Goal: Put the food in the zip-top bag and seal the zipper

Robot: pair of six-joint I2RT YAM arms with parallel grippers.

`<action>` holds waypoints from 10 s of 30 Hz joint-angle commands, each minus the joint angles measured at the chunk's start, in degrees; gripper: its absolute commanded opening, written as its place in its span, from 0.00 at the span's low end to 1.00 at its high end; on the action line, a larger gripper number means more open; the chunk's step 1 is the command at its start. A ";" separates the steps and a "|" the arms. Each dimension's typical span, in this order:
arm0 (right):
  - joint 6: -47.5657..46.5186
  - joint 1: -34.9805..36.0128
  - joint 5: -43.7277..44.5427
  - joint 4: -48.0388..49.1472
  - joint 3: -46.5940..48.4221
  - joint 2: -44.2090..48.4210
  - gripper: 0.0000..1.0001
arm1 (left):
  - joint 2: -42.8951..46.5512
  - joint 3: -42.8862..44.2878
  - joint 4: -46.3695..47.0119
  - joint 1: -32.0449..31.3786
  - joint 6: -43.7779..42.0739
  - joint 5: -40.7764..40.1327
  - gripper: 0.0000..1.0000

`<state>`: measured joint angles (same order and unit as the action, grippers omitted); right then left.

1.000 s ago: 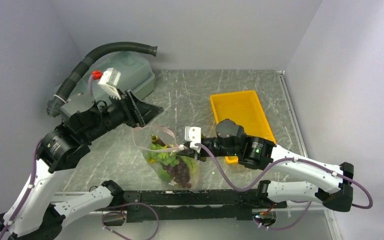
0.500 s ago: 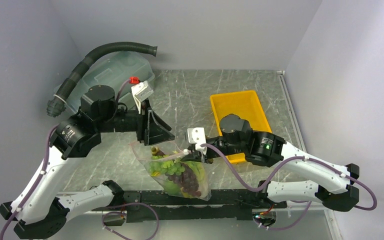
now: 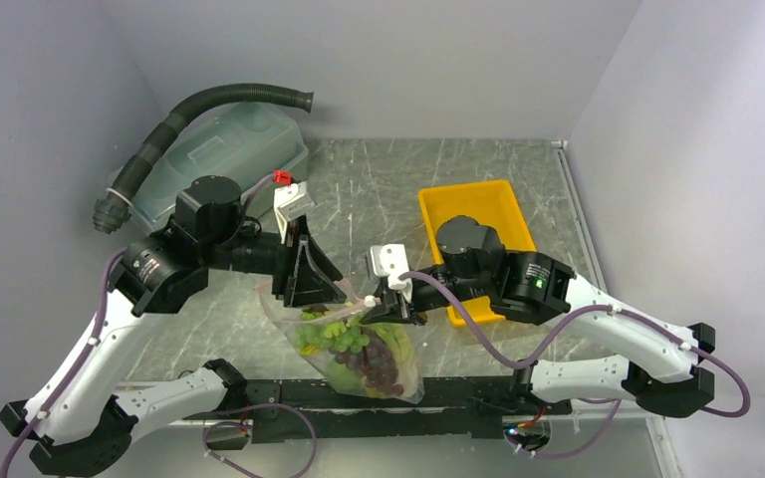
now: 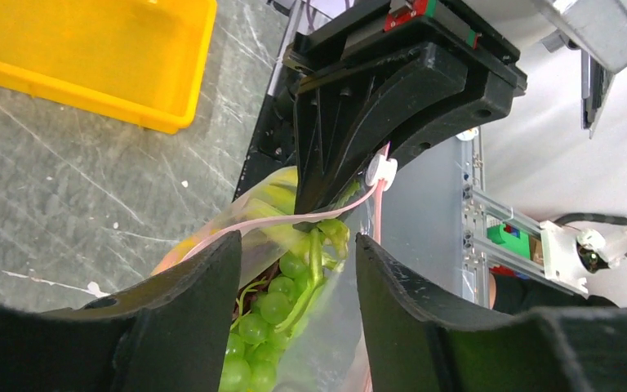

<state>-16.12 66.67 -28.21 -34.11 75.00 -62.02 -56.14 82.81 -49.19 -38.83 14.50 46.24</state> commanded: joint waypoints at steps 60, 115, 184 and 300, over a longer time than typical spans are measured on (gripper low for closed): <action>5.39 0.03 -17.54 -12.34 18.34 -7.85 0.00 | -0.91 -6.74 29.67 0.07 4.48 29.15 1.00; 10.01 -0.02 -2.67 -12.50 19.51 -7.63 0.00 | -3.95 -1.33 -0.77 -3.59 -10.09 17.11 0.42; 14.72 -2.34 -2.00 2.38 3.76 0.46 0.00 | 0.93 0.50 6.63 -3.71 -3.92 2.98 0.64; 23.21 -12.71 -10.02 -6.58 11.94 -1.94 0.00 | -0.26 -3.85 9.62 -3.73 -5.62 0.74 0.00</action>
<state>7.64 54.63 -34.83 -44.29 84.47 -66.57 -57.19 77.32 -37.47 -42.63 9.96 47.57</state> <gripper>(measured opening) 0.023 0.036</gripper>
